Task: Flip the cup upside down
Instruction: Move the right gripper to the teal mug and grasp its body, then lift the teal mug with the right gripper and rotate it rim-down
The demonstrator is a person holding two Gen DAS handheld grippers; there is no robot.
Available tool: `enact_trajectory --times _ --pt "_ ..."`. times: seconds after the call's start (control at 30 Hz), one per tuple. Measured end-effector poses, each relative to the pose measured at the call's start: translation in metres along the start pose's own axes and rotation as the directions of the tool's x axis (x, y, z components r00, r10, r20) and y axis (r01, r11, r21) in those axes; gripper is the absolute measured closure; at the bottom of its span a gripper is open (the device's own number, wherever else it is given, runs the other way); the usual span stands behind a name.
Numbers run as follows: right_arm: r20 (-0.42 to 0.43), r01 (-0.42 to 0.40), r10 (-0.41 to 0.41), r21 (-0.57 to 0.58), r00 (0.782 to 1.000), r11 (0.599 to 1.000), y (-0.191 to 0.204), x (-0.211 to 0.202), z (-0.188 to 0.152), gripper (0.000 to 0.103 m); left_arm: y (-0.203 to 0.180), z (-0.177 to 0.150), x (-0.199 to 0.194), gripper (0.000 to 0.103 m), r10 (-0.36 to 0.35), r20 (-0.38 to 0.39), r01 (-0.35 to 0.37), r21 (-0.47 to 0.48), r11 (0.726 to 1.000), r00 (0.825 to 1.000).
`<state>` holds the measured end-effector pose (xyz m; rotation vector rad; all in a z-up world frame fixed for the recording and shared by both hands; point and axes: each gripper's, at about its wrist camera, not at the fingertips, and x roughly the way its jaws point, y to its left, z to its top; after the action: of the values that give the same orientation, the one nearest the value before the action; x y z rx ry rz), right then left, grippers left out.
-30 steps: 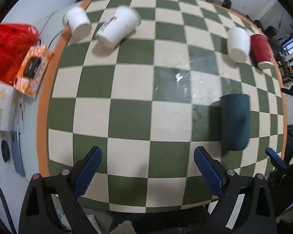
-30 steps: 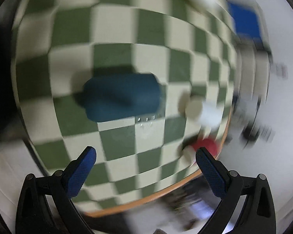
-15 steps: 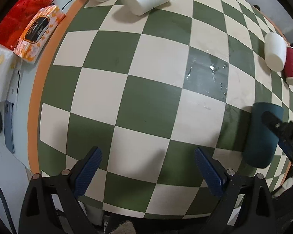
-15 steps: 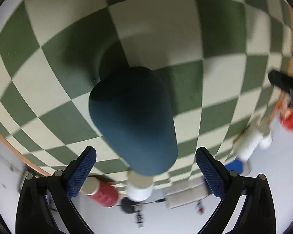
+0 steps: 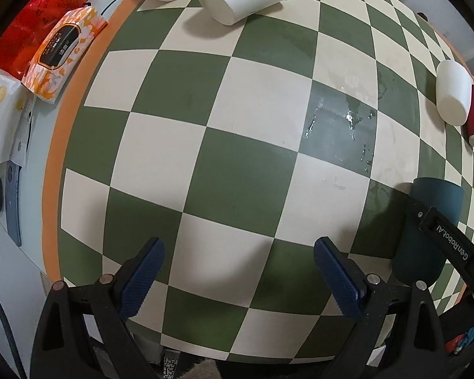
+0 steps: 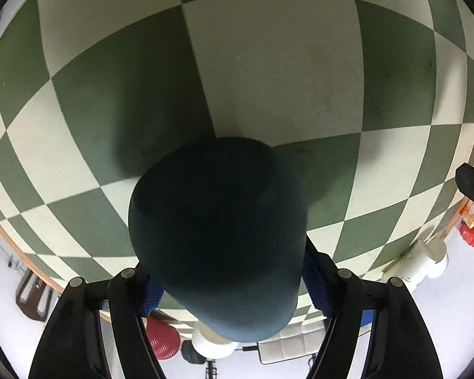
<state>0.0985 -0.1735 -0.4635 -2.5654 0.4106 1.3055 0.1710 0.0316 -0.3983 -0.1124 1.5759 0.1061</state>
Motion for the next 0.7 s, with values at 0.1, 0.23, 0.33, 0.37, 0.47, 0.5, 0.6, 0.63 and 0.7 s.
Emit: enact_trajectory --times 0.1,0.23,0.33,0.37,0.47,0.5,0.6,0.63,0.7 --pt "0.017 -0.013 0.013 0.046 1.000 0.999 -0.007 0.003 -0.012 0.028 -0.002 -0.001 -0.002 0.007 0.002 0.009 -0.002 0.003 1.000 1.000" --pt "0.039 -0.055 0.049 0.168 0.998 0.984 -0.027 0.004 -0.028 0.029 -0.003 0.005 -0.007 0.007 0.007 0.025 -0.007 0.013 1.000 1.000" --pt "0.061 -0.115 0.102 0.286 0.993 0.951 -0.038 0.004 -0.047 0.029 -0.004 0.007 -0.011 0.007 0.008 0.035 -0.009 0.019 1.000 0.999" --pt "0.072 -0.148 0.131 0.334 0.989 0.931 -0.041 0.005 -0.055 0.030 -0.005 0.008 -0.012 0.007 0.008 0.039 -0.009 0.021 1.000 0.999" --pt "0.142 -0.290 0.253 0.500 0.957 0.816 -0.052 0.010 -0.080 0.030 -0.008 0.010 -0.018 0.007 0.007 0.054 -0.009 0.032 0.999 0.998" --pt "0.168 -0.332 0.288 0.544 0.943 0.770 -0.053 0.013 -0.086 0.030 -0.010 0.012 -0.020 0.007 0.008 0.060 -0.010 0.036 0.999 0.998" --pt "0.268 -0.466 0.399 0.676 0.877 0.570 -0.061 0.026 -0.117 0.030 -0.013 0.016 -0.026 0.007 0.004 0.076 -0.008 0.049 0.999 0.997" --pt "0.309 -0.509 0.436 0.714 0.845 0.480 -0.063 0.033 -0.130 0.031 -0.013 0.019 -0.029 0.007 0.003 0.080 -0.007 0.055 0.998 0.997" --pt "0.394 -0.578 0.493 0.758 0.776 0.303 -0.063 0.046 -0.155 0.031 -0.018 0.019 -0.032 0.006 -0.001 0.088 -0.005 0.065 0.998 0.996"
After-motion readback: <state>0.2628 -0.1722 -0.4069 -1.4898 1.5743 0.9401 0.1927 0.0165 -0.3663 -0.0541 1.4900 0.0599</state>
